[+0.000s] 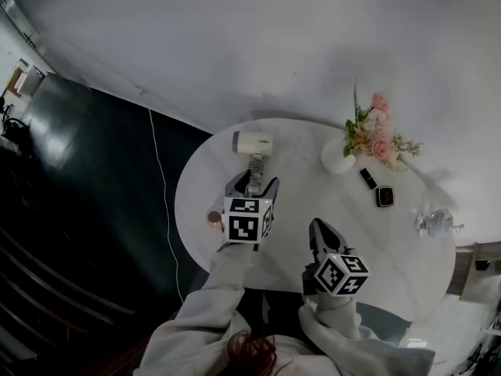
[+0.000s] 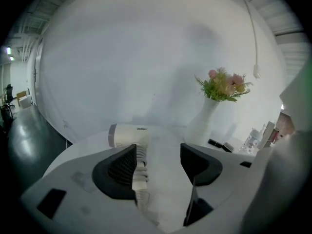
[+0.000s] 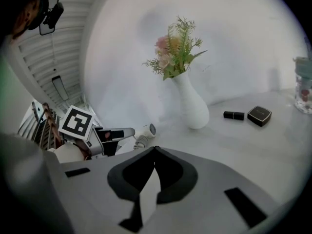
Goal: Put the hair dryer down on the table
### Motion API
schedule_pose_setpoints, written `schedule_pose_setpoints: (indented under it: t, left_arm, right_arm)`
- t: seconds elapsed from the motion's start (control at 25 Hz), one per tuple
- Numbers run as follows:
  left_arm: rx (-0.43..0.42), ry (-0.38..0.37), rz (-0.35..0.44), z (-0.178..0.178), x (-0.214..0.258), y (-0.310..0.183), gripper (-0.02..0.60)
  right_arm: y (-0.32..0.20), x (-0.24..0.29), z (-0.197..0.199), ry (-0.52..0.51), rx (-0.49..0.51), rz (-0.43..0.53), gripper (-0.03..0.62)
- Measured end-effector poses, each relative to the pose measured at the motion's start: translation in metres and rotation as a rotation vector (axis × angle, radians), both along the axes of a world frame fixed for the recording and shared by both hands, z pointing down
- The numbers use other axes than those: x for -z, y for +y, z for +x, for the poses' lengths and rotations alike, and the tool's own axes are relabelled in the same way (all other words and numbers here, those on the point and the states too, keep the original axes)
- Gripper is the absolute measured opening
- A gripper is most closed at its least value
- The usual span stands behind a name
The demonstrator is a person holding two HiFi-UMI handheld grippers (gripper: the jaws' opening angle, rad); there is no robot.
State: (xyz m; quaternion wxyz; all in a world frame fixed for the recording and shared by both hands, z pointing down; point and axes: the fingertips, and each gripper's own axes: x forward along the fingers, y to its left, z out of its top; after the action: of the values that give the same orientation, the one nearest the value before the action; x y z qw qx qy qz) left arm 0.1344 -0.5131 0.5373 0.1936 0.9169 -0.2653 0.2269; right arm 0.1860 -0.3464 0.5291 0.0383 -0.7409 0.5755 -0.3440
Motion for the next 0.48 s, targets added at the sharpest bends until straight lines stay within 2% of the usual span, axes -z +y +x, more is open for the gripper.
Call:
schedule_pose_setpoints:
  t: [0.4,0.48]
  left_arm:
    - [-0.041,0.101,0.042,-0.051,0.045,0.034,0.279]
    - [-0.042,0.124,0.039,-0.062,0.05,0.038,0.259]
  right_arm:
    - [0.008,0.033,-0.021,0.042,-0.016,0.072,0.049]
    - [0.007,0.04,-0.025,0.053,-0.014,0.085,0.049]
